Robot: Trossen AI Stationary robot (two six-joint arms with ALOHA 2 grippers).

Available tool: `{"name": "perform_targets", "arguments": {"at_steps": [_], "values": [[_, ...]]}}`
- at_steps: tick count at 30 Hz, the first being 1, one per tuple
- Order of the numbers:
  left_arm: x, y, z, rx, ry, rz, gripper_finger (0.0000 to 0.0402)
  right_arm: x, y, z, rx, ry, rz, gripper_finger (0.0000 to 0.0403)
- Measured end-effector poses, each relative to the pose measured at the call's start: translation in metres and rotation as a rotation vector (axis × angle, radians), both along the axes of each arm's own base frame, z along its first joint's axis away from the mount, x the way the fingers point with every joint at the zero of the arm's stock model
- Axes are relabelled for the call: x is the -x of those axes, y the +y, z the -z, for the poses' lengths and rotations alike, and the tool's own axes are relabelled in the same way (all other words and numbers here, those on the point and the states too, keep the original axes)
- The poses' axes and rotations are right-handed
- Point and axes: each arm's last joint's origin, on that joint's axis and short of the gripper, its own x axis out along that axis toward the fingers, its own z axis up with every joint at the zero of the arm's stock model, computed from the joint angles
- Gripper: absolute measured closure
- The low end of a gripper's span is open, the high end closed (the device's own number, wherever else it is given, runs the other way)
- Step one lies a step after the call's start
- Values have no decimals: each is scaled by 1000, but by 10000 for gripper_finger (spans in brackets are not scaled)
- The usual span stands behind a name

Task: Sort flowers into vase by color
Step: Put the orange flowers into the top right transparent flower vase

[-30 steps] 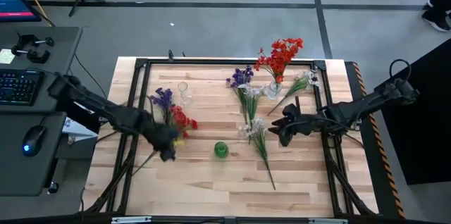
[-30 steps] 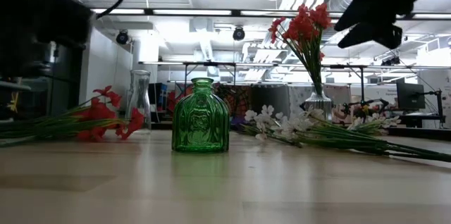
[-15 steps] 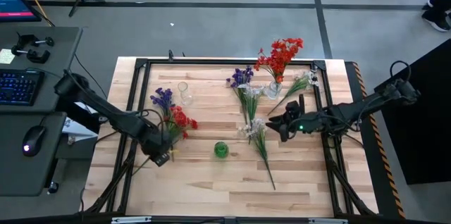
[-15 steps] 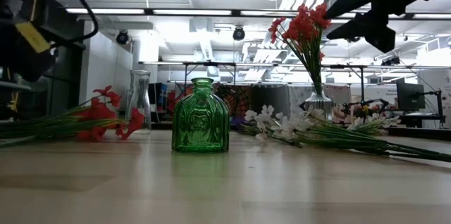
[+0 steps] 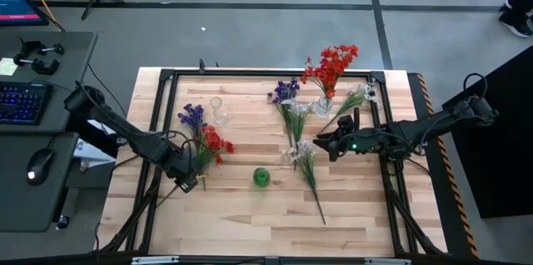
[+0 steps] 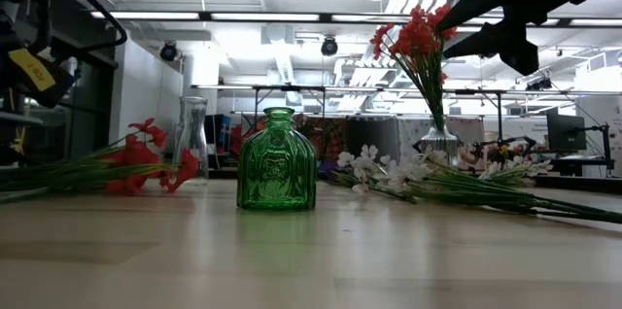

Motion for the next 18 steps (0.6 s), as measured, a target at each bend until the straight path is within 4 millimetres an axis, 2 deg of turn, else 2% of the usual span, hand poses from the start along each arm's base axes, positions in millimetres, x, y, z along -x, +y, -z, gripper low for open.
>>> {"name": "perform_targets", "arguments": {"at_steps": [12, 18], "values": [[-13, -8, 18, -22, 48, -16, 289, 0, 0, 0, 24, 6, -14, 237], [-14, -7, 23, -38, 81, -58, 289, 0, 0, 0, 37, 11, -29, 238]]}}
